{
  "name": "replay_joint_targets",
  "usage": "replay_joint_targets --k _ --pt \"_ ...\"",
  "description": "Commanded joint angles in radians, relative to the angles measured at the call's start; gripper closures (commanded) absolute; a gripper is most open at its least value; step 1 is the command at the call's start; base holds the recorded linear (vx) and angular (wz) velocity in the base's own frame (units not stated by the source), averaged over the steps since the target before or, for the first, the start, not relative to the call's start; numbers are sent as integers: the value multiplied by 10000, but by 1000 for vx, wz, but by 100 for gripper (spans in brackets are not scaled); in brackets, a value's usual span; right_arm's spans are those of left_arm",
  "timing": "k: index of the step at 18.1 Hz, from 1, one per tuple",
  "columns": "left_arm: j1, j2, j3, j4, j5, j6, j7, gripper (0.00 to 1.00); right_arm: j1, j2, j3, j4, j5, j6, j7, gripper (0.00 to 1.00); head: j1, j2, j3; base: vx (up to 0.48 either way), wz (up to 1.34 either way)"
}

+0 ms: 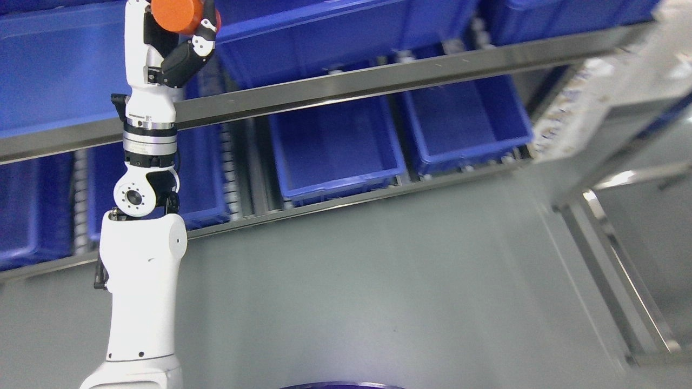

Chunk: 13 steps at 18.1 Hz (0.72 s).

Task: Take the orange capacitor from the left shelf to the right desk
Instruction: 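Turn toward the steel table holding the capacitor in the left hand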

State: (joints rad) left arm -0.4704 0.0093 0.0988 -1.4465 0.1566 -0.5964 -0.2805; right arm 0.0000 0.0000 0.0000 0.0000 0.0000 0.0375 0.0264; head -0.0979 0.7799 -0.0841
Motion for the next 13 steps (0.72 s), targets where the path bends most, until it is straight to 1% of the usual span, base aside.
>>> replay_joint_targets --k 1,3,5,7,11,13 --pt "10 82 -159 -1013 45 104 13 98 138 -174 -107 -337 0 9 58 0 0 0 0 -185 -1417" --pt "10 82 -388 -997 60 119 28 99 138 -174 -107 -337 0 -7 58 0 0 0 0 -169 -1529" --pt "10 82 -710 -982 167 165 318 99 138 -174 -107 -337 0 -7 58 0 0 0 0 -18 -1685" --pt "-158 82 -865 -982 244 394 580 99 138 -174 -107 -337 0 -7 58 0 0 0 0 109 -1505" --pt "-756 82 -880 -921 413 1007 611 99 138 -174 -107 -337 0 -7 58 0 0 2 0 234 -1229" --pt "-1078 82 -926 -890 413 1588 611 99 138 -174 -107 -337 0 -7 58 0 0 2 0 289 -881"
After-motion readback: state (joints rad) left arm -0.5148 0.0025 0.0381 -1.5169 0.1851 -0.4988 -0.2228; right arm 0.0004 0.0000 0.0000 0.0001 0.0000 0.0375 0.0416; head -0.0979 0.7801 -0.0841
